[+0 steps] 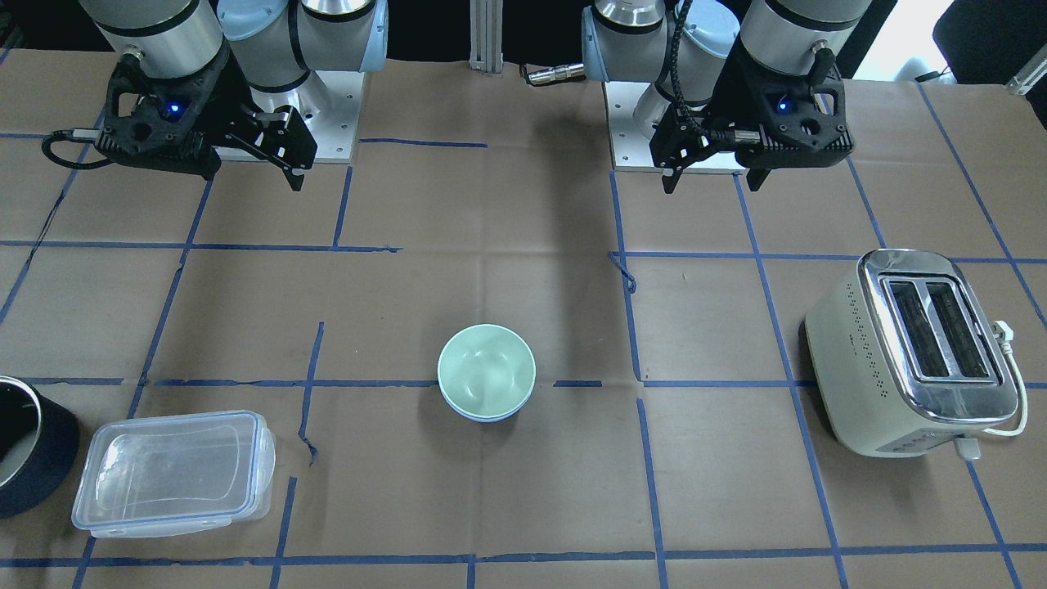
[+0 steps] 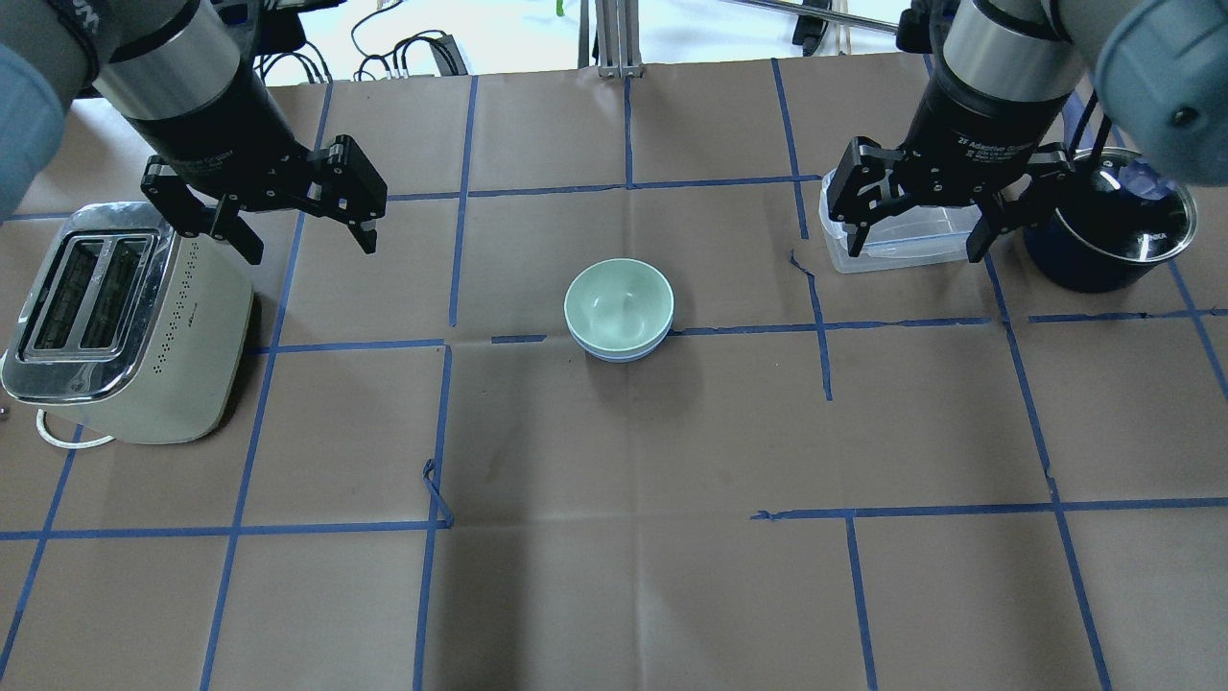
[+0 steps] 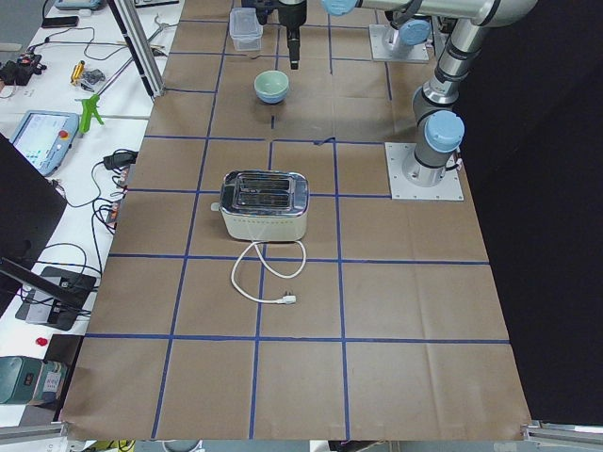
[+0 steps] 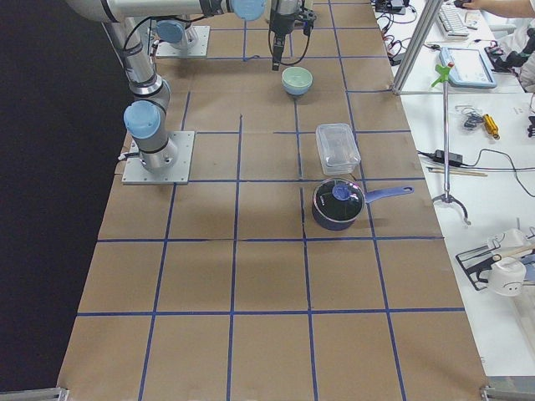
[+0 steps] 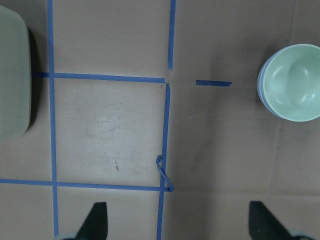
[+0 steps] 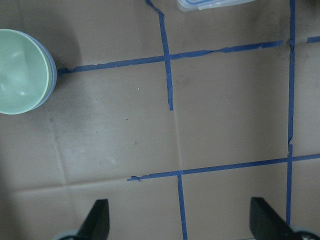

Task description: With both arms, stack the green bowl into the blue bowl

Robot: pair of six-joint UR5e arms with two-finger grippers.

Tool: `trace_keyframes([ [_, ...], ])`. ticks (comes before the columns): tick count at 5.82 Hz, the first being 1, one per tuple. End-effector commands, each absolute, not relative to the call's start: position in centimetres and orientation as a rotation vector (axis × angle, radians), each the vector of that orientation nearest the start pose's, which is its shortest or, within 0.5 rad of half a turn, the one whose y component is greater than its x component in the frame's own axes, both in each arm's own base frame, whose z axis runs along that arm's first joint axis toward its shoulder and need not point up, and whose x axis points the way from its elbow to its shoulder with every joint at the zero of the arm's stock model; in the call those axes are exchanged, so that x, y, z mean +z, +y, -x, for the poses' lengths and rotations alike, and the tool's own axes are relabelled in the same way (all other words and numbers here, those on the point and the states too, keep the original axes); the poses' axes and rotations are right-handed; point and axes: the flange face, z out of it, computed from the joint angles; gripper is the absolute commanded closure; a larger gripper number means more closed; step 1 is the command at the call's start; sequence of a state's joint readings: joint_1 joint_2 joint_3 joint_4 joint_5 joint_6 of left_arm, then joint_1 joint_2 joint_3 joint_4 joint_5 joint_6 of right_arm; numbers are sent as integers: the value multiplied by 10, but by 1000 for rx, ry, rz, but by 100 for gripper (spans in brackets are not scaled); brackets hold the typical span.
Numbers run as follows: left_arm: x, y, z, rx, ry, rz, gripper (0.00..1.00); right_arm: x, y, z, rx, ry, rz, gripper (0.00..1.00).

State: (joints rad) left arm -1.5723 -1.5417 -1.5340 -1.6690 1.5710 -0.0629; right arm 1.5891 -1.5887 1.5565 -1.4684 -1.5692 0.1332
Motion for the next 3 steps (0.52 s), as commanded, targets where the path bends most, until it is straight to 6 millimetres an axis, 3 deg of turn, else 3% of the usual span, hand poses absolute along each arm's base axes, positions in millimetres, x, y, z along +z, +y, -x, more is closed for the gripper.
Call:
trace_keyframes([
  [1,510,-475,134,51,3139,96,2,494,-477,-142,94,3140,-178,0],
  [3,510,-475,134,53,3134,96,2,492,-477,-142,101,3141,-178,0],
])
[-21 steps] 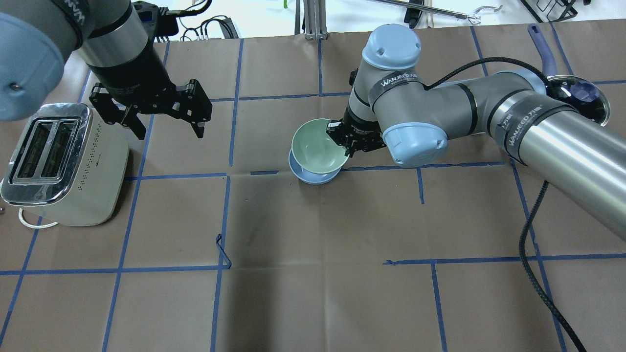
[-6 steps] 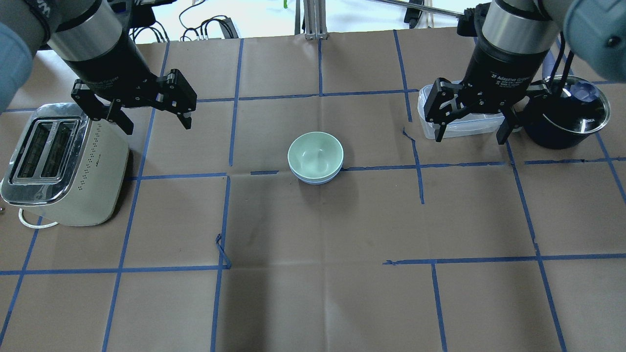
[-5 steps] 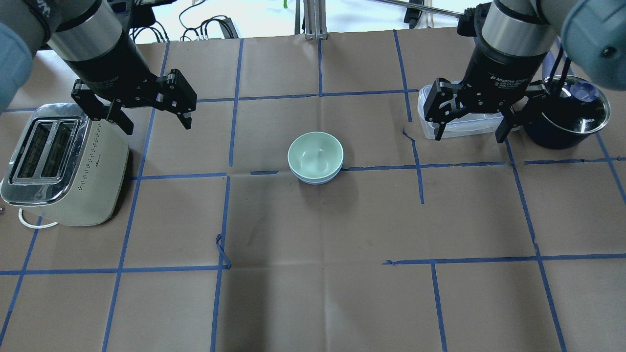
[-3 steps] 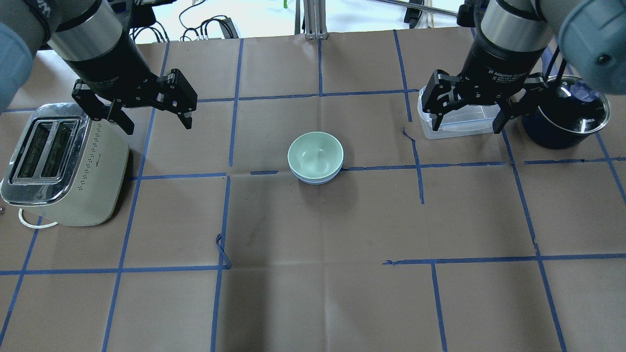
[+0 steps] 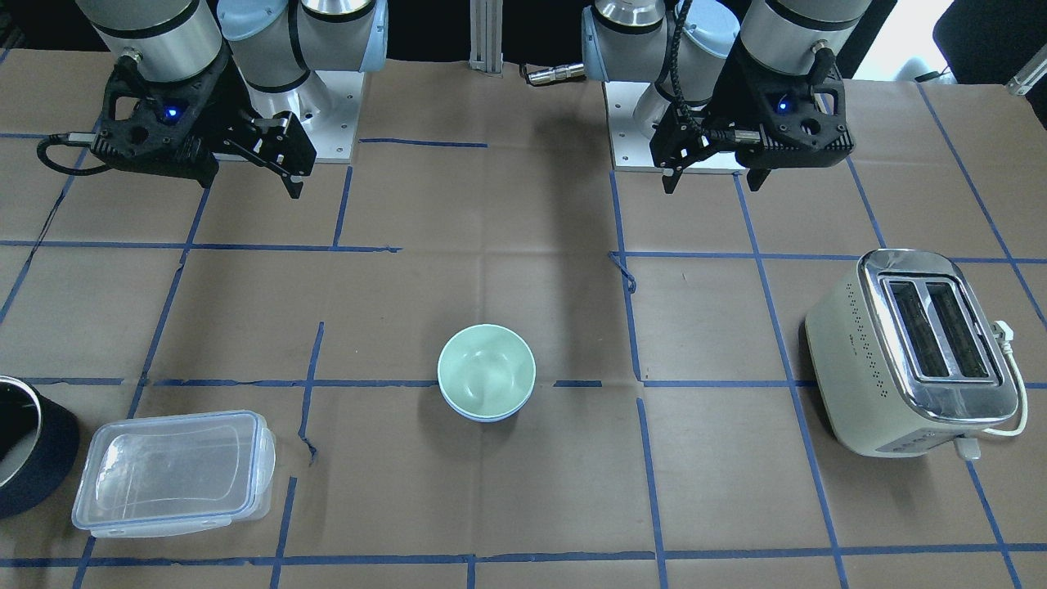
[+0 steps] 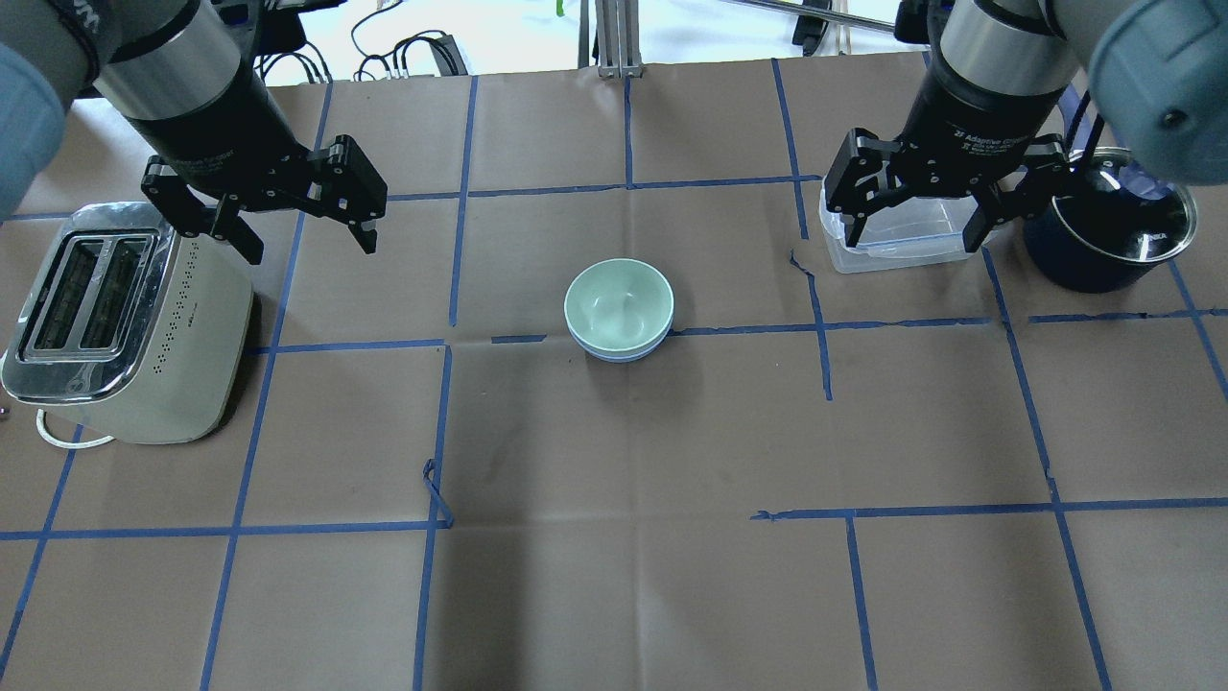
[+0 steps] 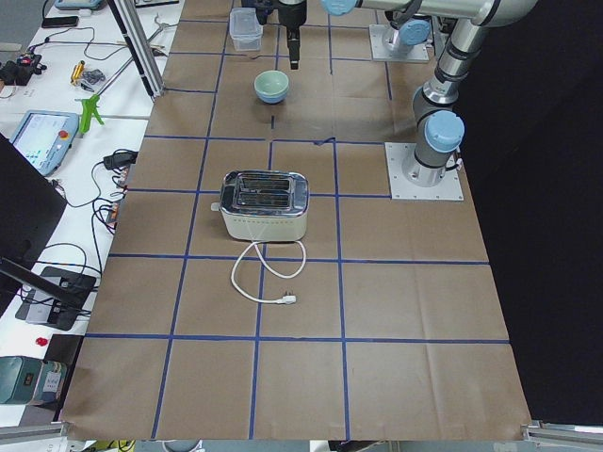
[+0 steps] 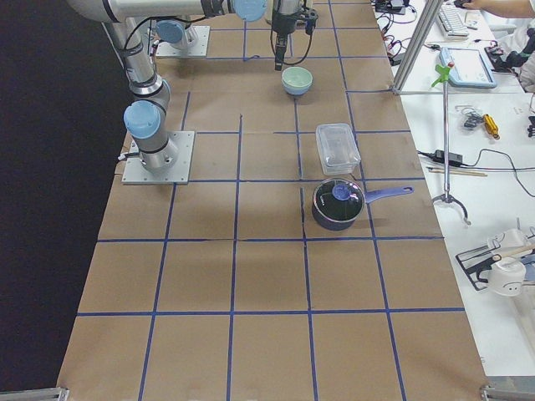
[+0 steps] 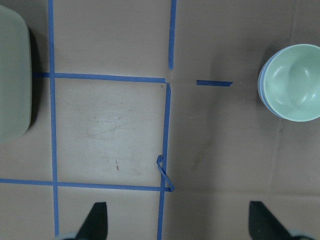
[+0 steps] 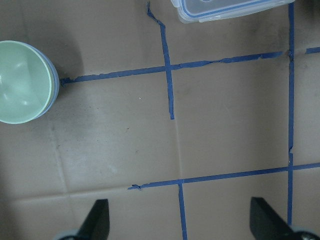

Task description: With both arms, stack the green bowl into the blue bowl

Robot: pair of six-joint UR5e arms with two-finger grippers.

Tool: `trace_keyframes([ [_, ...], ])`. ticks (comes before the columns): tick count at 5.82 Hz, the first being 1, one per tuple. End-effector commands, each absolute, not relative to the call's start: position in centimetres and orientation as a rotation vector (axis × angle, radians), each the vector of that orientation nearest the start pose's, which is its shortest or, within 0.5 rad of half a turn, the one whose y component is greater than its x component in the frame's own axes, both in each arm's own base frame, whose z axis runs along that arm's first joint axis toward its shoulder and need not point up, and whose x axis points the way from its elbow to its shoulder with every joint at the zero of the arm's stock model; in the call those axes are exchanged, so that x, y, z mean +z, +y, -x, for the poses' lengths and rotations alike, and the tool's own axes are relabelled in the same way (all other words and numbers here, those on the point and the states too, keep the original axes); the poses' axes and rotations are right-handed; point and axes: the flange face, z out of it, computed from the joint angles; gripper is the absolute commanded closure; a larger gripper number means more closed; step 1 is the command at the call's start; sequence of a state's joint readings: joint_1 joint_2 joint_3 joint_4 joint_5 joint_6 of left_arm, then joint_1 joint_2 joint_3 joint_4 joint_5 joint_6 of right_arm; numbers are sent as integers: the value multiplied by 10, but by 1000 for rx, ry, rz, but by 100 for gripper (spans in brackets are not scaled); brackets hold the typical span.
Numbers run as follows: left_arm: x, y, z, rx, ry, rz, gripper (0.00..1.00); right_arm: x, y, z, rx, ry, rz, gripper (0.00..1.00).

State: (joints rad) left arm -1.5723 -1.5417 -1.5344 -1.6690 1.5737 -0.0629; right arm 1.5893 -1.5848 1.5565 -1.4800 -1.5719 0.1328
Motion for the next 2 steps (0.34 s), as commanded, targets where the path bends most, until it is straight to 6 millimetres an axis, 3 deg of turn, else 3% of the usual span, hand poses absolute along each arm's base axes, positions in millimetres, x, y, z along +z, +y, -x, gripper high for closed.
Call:
trace_keyframes([
  [1,510,-475,134,50,3136,96,2,492,-477,-142,103,3141,-178,0],
  [2,510,-475,134,50,3134,96,2,492,-477,-142,106,3141,-178,0],
])
